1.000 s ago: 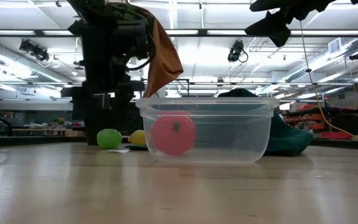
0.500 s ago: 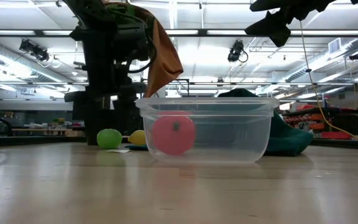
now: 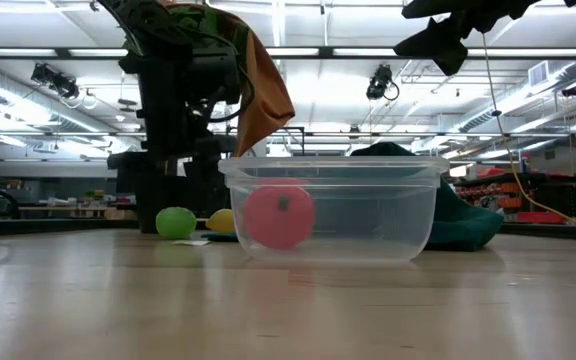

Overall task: Pick and placing Produce into tupperware
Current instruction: Put the cabbage into the transparent basket

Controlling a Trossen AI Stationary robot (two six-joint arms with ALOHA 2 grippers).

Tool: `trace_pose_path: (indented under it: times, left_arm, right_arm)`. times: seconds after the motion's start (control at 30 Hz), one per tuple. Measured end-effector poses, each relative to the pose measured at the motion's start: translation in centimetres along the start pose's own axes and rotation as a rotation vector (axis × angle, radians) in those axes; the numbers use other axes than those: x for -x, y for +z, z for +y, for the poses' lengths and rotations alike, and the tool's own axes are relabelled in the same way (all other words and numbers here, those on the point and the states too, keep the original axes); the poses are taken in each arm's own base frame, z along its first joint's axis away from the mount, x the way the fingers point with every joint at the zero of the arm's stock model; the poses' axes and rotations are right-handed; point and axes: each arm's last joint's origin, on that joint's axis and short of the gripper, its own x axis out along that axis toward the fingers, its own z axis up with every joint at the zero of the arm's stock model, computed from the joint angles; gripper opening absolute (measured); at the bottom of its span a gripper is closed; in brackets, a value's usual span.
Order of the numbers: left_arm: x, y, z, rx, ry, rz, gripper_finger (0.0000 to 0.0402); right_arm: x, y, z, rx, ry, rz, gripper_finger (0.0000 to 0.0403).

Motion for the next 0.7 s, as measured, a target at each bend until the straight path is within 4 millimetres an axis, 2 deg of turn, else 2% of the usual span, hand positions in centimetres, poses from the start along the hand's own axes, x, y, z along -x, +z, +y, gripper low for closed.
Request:
trace_pose_path:
  times: [0.3,0.7]
  left_arm:
    - [-1.3,-0.2,-0.2,-0.005,0.021,0.031,0.0314]
    - [-1.3,-0.3,-0.4,-0.012,0.013,0.032,0.0308]
  right_arm:
    - [0.0,0.0,0.0,-0.002,0.0,0.0,0.0201]
    - [0.0,0.0,0.0,-0.004,0.0,-0.001,0.0201]
